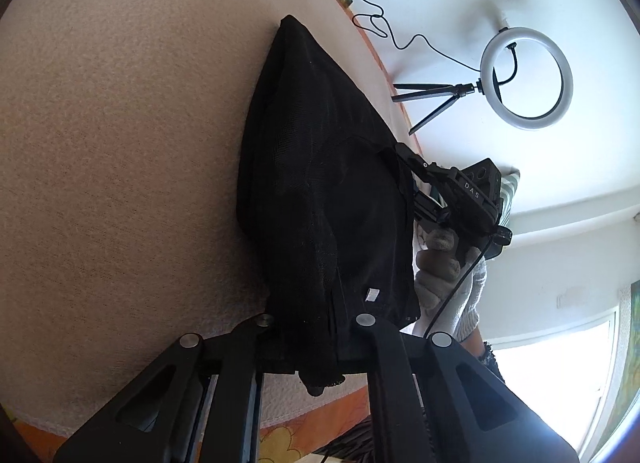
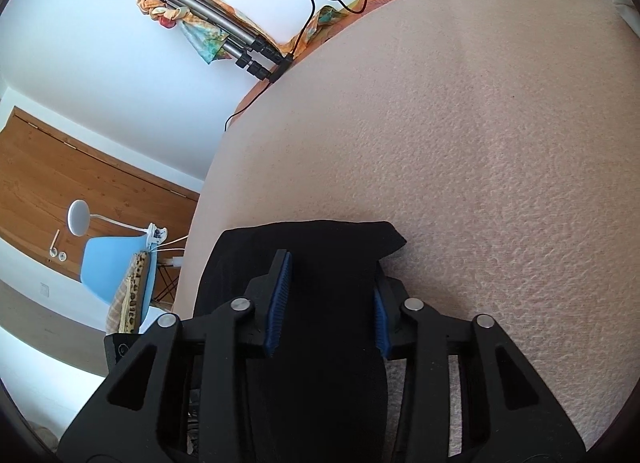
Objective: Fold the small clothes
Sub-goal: 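Close both tools on the bundle edge and lift it, then carry the folded shirt with both tools onto the white clothes pile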
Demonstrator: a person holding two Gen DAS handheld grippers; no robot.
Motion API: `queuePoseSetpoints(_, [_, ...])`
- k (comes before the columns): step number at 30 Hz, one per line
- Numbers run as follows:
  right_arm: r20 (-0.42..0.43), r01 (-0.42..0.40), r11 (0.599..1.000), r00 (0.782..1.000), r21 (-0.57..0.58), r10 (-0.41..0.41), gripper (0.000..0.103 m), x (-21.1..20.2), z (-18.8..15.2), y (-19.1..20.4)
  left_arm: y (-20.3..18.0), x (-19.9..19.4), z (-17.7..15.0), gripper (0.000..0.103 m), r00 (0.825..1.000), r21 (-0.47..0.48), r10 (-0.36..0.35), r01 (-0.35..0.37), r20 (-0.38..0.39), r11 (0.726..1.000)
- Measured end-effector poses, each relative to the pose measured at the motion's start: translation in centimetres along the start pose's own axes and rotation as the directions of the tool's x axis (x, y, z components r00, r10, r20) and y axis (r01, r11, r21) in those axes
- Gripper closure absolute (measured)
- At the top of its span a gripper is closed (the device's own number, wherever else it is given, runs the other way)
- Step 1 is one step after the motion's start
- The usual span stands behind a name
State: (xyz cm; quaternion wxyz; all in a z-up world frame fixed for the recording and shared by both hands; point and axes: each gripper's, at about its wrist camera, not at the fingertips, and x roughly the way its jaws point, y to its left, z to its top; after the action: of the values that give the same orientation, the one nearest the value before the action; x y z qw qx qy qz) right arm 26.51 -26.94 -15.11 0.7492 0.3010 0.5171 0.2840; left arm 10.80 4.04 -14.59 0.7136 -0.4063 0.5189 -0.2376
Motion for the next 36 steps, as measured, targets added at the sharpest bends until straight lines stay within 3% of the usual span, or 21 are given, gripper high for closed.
queuePoseSetpoints(2, [-0.02, 0.012, 1.0, 1.0, 0.006, -0.012, 0.087, 0.4, -0.1, 0.0, -0.3, -0.1, 0.0, 0.096, 1.0, 0.03, 0.018, -0.018, 0.006, 0.999])
queuePoseSetpoints(5, [-0.014, 0.06, 0.997, 0.998, -0.044, -0.061, 0.089, 0.5, -0.3, 1.0, -1.0, -0.1, -0.3, 0.096, 0.999, 0.072, 0.038, -0.04, 0.025, 0.997])
queuePoseSetpoints(14, [0.062, 0.088, 0.986, 0.995, -0.144, -0.08, 0.091, -1.7, -0.3, 5.0, -2.7, -0.6, -0.5, 0.097, 0.997, 0.158, 0.026, -0.039, 0.078, 0.987])
queuePoseSetpoints(24, [0.117, 0.08, 0.981, 0.991, -0.174, -0.06, 0.092, -4.4, -0.4, 7.2, -4.3, 0.0, -0.5, 0.097, 0.997, 0.209, -0.008, -0.009, 0.079, 0.978])
queuePoseSetpoints(36, [0.231, 0.098, 0.979, 0.971, -0.179, -0.055, 0.092, -12.5, -0.6, 7.6, -10.7, 2.2, -0.9, 0.097, 0.997, 0.351, -0.062, 0.041, 0.05, 0.935])
